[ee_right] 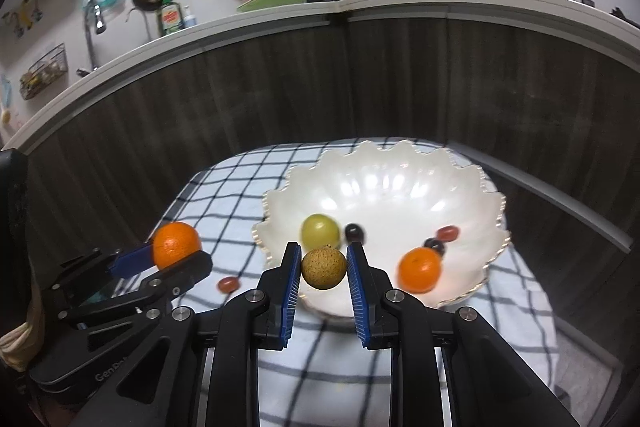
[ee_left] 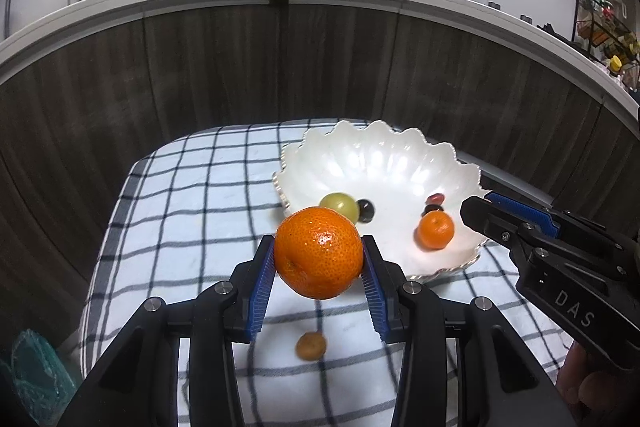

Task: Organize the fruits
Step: 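Carry the mandarin over the bowl while the right tool carries the brown fruit there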

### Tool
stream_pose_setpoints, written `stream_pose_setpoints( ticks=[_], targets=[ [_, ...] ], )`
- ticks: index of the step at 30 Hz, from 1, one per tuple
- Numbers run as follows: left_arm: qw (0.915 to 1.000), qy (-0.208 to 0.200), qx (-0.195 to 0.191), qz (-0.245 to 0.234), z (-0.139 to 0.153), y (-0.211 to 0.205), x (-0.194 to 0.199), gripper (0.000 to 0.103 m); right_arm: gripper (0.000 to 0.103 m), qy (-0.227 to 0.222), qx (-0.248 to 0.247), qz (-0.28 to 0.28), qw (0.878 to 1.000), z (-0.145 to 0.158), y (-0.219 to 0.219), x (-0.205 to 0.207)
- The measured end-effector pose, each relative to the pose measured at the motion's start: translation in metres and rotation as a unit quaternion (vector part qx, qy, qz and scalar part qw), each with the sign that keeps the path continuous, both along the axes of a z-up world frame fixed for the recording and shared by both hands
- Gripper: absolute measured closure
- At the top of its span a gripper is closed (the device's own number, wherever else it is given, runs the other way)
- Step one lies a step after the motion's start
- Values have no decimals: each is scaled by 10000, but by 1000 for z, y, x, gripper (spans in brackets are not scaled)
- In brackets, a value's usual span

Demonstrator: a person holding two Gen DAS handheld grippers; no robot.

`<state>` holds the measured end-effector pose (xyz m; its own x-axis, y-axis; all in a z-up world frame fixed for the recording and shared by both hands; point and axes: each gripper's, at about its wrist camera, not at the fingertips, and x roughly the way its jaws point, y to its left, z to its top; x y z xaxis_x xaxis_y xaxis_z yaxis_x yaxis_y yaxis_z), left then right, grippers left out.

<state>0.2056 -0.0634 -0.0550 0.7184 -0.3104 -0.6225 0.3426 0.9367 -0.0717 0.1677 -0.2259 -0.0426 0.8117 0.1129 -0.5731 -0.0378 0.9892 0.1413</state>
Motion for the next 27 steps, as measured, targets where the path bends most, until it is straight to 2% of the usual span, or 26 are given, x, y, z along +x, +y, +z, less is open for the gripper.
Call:
stream_pose_setpoints(
  ticks=[10, 27],
  targets=[
    [9998, -83, -9, -196, 13, -30, 17, 62, 78, -54, -45, -364, 9993, 9, -34, 3],
    [9997, -50, 153, -160, 20, -55, 53, 62, 78, -55, -27, -573, 9983, 17, -65, 29]
  ],
)
